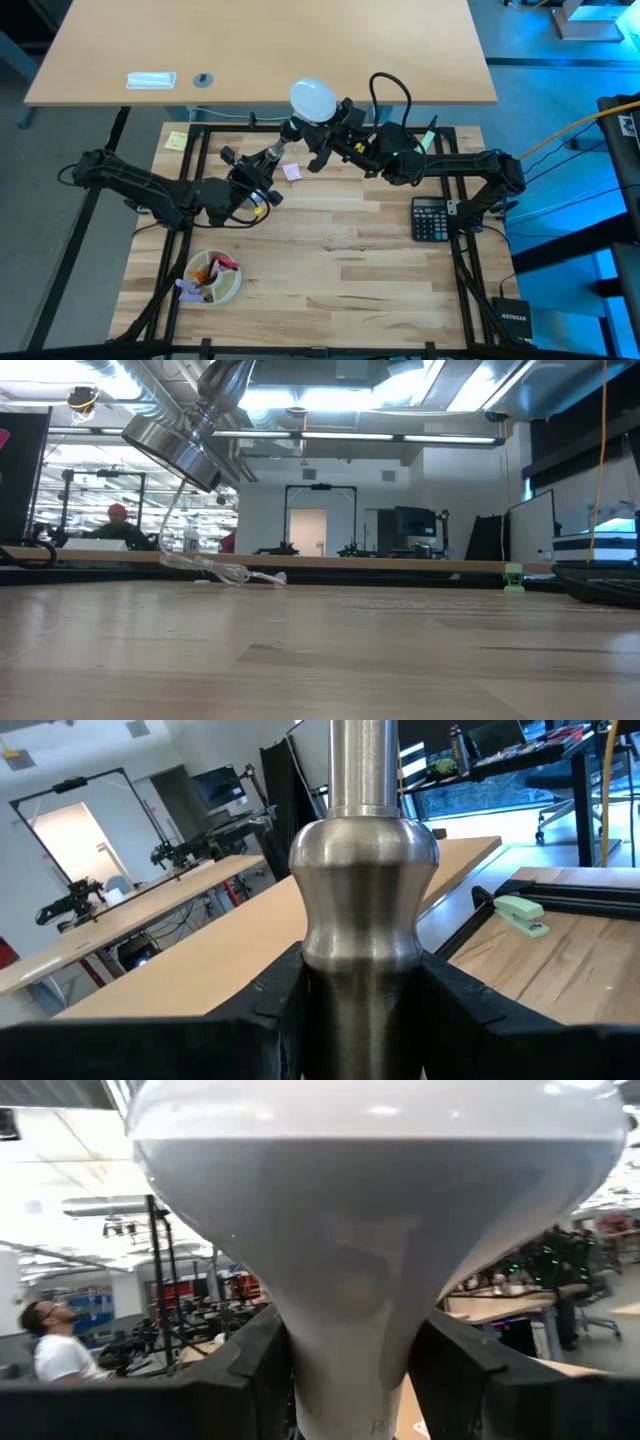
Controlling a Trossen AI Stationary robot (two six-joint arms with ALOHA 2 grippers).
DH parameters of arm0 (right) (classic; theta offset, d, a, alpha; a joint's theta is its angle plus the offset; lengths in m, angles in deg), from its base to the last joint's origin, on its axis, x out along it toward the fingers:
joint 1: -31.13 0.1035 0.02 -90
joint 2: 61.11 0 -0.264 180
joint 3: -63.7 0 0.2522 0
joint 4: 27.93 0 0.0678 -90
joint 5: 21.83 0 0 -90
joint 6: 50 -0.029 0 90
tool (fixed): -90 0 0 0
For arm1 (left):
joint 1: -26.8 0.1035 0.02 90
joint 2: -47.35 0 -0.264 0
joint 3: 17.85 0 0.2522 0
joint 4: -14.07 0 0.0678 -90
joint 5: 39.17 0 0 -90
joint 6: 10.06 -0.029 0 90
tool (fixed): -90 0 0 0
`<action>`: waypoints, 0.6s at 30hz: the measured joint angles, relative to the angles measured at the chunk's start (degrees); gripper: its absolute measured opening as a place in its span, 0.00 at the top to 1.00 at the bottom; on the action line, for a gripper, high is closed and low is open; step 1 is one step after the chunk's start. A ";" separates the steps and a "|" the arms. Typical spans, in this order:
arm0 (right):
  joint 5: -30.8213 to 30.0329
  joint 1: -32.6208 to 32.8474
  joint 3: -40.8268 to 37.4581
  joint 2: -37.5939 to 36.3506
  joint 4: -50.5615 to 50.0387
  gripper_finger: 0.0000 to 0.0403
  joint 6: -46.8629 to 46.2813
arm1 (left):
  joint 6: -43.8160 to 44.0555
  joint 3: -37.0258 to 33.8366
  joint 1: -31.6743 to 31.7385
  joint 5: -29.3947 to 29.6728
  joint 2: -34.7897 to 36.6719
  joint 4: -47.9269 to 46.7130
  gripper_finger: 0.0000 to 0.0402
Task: Screw lightbulb
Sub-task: Remove the lightbulb from the silver lamp
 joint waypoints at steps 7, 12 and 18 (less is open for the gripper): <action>8.19 0.95 0.00 -1.69 -1.88 0.59 3.20 | -0.62 -0.02 -2.58 -6.60 2.35 0.12 0.69; 26.27 1.25 0.12 -3.68 -4.08 0.59 2.92 | 4.30 -0.09 -3.15 -29.55 6.93 -4.61 0.69; 48.48 1.18 0.07 -3.76 -4.80 0.59 -1.83 | 10.92 -0.09 0.41 -54.69 8.15 -9.66 0.69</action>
